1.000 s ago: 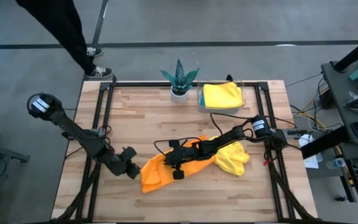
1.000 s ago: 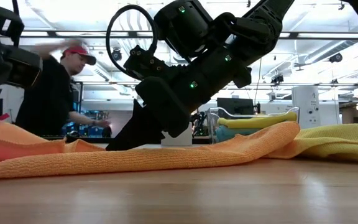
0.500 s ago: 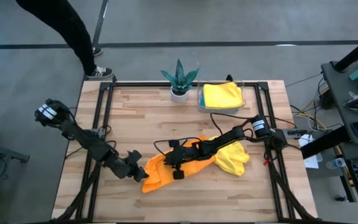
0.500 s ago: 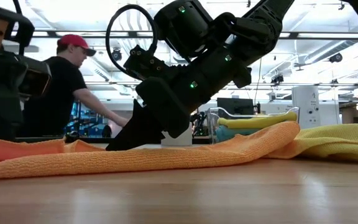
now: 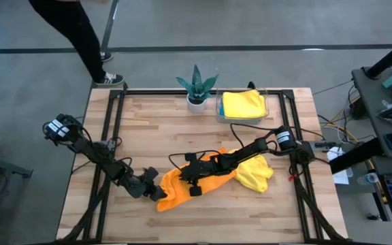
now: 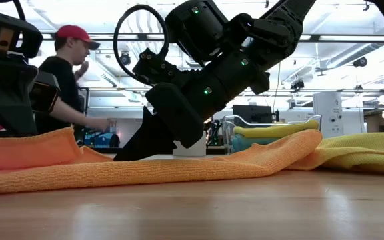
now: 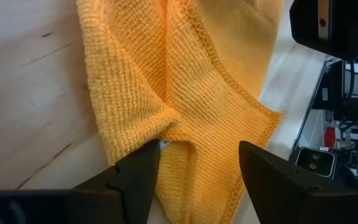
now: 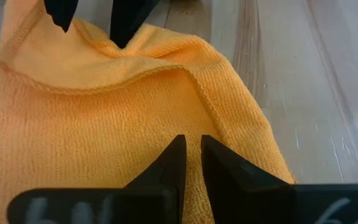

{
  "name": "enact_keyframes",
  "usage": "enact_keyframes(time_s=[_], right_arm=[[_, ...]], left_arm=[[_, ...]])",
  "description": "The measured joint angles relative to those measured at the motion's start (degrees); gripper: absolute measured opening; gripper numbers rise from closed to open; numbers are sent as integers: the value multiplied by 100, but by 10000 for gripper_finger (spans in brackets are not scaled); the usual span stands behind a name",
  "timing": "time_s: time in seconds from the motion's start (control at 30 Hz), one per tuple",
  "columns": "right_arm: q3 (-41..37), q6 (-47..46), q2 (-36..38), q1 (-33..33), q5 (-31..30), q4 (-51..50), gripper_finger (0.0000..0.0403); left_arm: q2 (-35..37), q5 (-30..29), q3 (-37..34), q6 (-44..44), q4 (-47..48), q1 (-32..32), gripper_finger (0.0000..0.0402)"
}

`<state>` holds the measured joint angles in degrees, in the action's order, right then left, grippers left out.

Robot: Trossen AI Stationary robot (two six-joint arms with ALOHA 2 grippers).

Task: Fold microfiber towels
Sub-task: Fold the orange microfiber towel

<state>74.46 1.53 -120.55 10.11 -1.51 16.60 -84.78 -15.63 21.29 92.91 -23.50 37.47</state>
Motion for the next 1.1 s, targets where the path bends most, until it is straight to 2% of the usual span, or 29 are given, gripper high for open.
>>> enact_keyframes(time_s=[0.1,0.2,0.33,0.47,0.53,0.63,0.77,1.0,1.1], right_arm=[[0,1,0,0,1,0,43],[0,0,0,0,1,0,43],[0,-1,0,0,0,-1,43],[0,0,0,0,1,-1,43],[0,1,0,0,-1,-2,43],[0,-1,0,0,-1,-2,43],[0,-1,0,0,0,-2,43],[0,-1,0,0,1,-2,43],[0,-1,0,0,0,-3,43]], left_arm=[[40,-57,6,-92,12,2,201],[63,-441,-2,-483,64,-2,175],[79,-1008,1,-966,48,-2,111],[82,-1119,0,-1283,32,-2,31],[82,-1119,-1,-1346,16,-2,9],[90,-1054,8,-1629,16,-2,8],[149,-497,52,-2279,26,3,2],[329,-329,79,-1519,1301,2,0],[443,-365,132,-1549,1736,1,0]])
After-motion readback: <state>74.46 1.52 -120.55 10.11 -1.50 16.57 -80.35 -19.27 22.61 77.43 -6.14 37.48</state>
